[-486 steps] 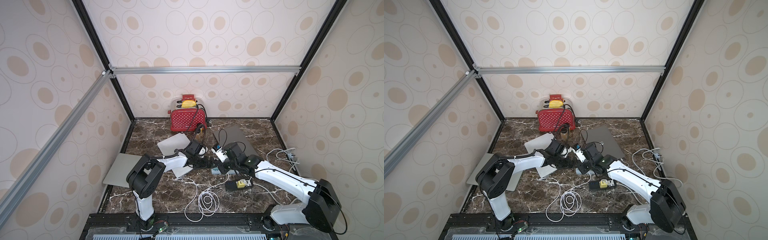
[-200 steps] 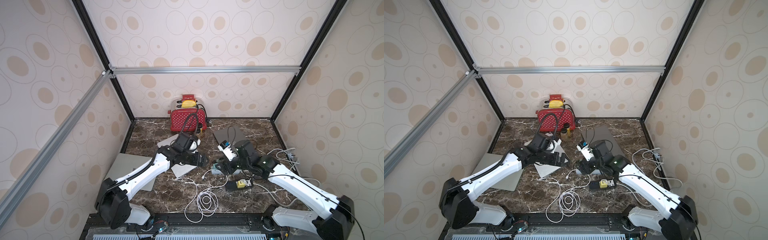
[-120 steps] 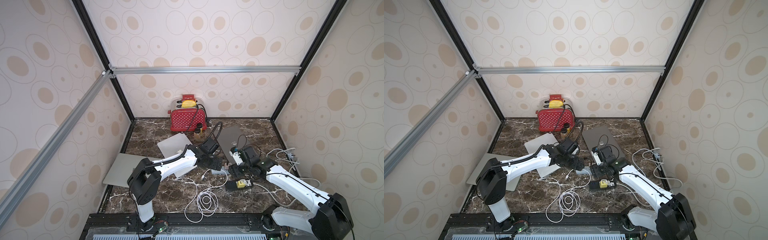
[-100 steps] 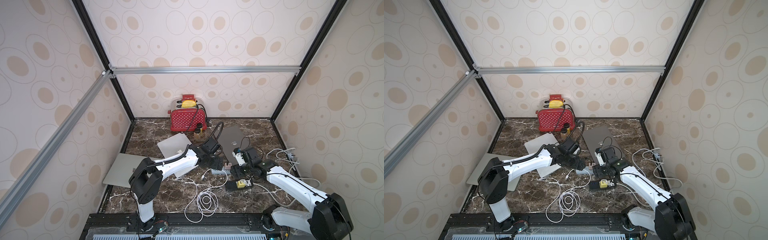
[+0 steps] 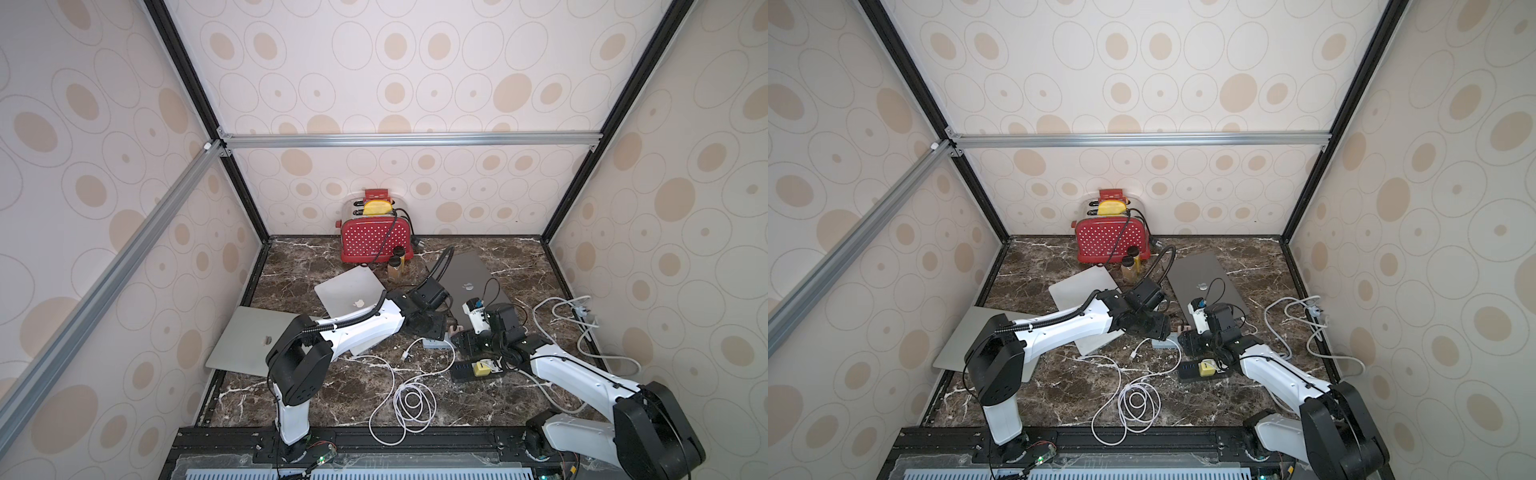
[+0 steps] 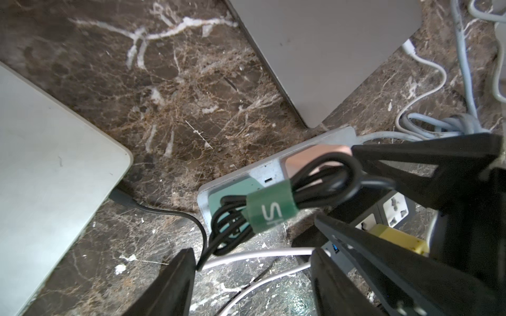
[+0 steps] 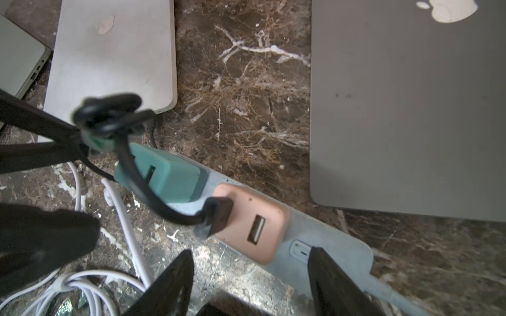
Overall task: Unplug the laptop charger
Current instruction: Remove the plug from the socket.
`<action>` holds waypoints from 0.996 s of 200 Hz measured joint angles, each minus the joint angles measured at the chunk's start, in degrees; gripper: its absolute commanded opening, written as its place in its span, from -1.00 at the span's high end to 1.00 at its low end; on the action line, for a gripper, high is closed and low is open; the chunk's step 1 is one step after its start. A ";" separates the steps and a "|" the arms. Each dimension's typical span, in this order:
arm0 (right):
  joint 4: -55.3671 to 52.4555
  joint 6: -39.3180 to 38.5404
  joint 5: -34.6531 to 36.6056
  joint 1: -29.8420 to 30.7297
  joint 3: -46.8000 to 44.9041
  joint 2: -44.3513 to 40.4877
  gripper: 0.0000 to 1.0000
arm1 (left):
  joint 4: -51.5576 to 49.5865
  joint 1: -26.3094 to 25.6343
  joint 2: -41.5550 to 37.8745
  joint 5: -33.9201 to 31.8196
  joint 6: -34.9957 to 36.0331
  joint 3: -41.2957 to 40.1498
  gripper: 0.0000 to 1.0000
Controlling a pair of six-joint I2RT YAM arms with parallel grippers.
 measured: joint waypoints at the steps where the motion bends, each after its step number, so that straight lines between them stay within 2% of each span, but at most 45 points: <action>1: 0.07 0.00 0.02 0.00 -0.04 -0.02 -0.38 | -0.02 -0.09 -0.04 -0.02 0.00 0.04 -0.34; 62: 5.84 0.11 0.61 0.00 -0.94 1.14 -0.30 | -2.51 -2.25 -2.05 -3.02 -1.70 0.04 -0.30; 99: 9.77 0.37 0.04 0.00 -2.75 3.32 -0.11 | -2.86 -2.25 -2.16 -3.10 -2.25 0.04 -0.26; 117: 10.54 0.44 -0.42 0.00 -3.10 3.91 -0.08 | -2.23 -2.23 -2.01 -1.97 -2.71 0.04 -0.23; 142: 11.39 0.44 -0.55 0.00 -3.63 3.91 -0.04 | -0.83 -2.23 0.33 -0.68 -3.10 0.98 -0.14; 172: 12.41 0.59 -0.09 0.00 -5.35 3.13 0.03 | -0.57 -2.19 4.46 -0.70 -3.13 2.78 -0.12; 199: 13.29 0.59 0.52 0.00 -6.40 2.62 0.04 | -0.90 -2.14 5.11 -1.57 -3.39 2.82 -0.11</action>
